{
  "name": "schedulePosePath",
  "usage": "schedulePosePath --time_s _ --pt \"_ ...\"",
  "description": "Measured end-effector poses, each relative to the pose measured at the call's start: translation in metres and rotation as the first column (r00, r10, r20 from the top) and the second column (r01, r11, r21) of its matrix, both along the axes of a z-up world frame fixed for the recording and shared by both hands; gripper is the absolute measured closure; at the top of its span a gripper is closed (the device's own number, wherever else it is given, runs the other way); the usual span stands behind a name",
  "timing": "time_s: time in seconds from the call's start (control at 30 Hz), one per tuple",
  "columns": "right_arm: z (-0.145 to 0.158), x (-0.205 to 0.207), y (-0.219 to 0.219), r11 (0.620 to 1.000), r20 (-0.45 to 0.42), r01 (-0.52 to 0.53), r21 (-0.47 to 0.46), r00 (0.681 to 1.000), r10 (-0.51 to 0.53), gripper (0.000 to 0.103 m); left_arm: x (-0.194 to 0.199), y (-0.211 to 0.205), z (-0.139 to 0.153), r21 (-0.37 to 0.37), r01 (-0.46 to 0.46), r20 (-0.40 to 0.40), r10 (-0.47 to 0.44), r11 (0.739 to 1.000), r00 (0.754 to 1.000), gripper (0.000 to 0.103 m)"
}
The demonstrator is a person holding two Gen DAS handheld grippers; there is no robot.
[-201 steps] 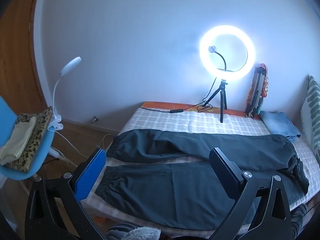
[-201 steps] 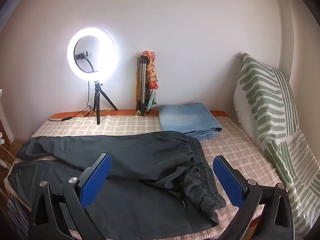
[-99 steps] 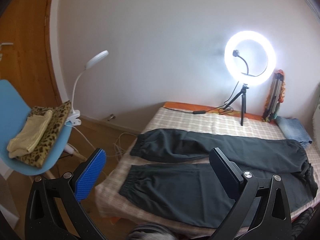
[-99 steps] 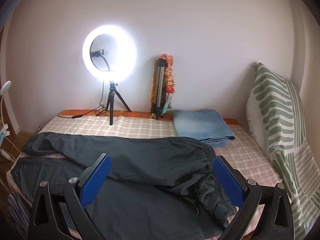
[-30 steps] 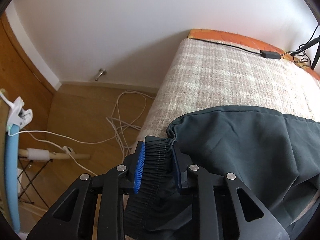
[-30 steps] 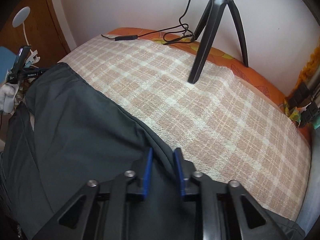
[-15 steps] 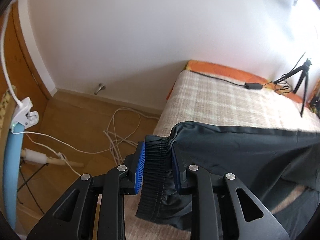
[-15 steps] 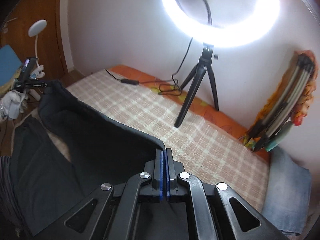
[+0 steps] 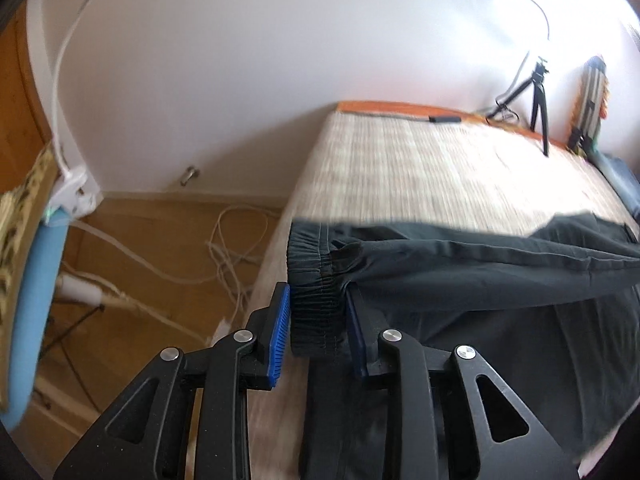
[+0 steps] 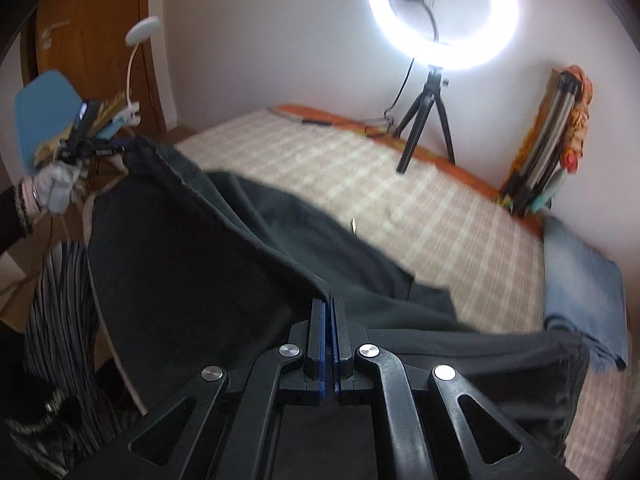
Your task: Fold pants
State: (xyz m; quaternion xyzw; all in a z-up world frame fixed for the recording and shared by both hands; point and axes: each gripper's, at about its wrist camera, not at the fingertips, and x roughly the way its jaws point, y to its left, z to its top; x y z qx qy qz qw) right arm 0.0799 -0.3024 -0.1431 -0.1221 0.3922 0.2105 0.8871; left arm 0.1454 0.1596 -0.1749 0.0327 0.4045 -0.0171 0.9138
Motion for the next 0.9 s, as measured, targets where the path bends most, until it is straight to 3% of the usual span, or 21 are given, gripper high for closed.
schedulePosePath --time_s 0.07,0.1,0.2,0.27,0.37,0.4,0.53,0.7,0.77,0.8,0.83,0.9 --pt "-0.013 -0.012 -0.004 1.000 -0.030 0.014 0.004 0.999 -0.014 0.103 -0.015 0.007 -0.004 -0.007 -0.033 -0.018 0.033 0.999 0.999 0.052" --pt "-0.017 -0.015 -0.006 1.000 -0.036 0.023 0.003 0.999 -0.022 0.103 -0.024 0.012 -0.005 -0.017 -0.048 -0.018 0.047 0.999 0.999 0.048" --pt "-0.026 -0.021 -0.011 0.999 -0.045 0.041 0.005 0.998 -0.041 0.103 -0.038 0.023 -0.007 -0.082 -0.084 -0.047 0.080 0.993 0.996 0.048" --pt "-0.027 -0.022 -0.012 0.999 -0.041 0.046 0.007 0.998 -0.046 0.103 -0.046 0.032 -0.004 -0.173 -0.106 -0.063 0.096 0.979 0.993 0.048" --pt "-0.024 -0.023 -0.011 0.999 -0.025 0.045 -0.003 0.999 -0.045 0.103 -0.054 0.042 0.001 -0.336 -0.142 -0.089 0.118 0.931 0.989 0.048" --pt "-0.023 -0.024 -0.010 0.999 -0.019 0.046 -0.003 0.999 -0.046 0.103 -0.056 0.045 0.000 -0.403 -0.151 -0.110 0.116 0.903 0.987 0.048" --pt "-0.020 -0.025 -0.010 0.999 -0.004 0.045 -0.007 0.999 -0.045 0.103 -0.053 0.044 -0.012 -0.472 -0.201 -0.187 0.126 0.858 0.974 0.048" --pt "-0.020 -0.025 -0.008 0.999 0.006 0.046 -0.012 0.999 -0.046 0.103 -0.043 0.047 -0.031 -0.594 -0.288 -0.252 0.167 0.751 0.953 0.048" --pt "-0.020 -0.026 -0.008 0.999 0.013 0.045 -0.018 0.999 -0.045 0.103 -0.037 0.047 -0.033 -0.583 -0.312 -0.269 0.184 0.751 0.945 0.054" --pt "-0.020 -0.027 -0.008 0.999 0.015 0.047 -0.019 0.999 -0.046 0.103 -0.033 0.046 -0.034 -0.560 -0.325 -0.275 0.199 0.762 0.941 0.063" --pt "-0.020 -0.027 -0.009 0.998 0.019 0.051 -0.021 0.999 -0.051 0.103 -0.030 0.045 -0.035 -0.546 -0.331 -0.272 0.211 0.770 0.939 0.084" --pt "-0.019 -0.027 -0.011 0.998 0.029 0.060 -0.023 0.998 -0.059 0.103 -0.029 0.044 -0.031 -0.546 -0.322 -0.240 0.224 0.774 0.945 0.089"
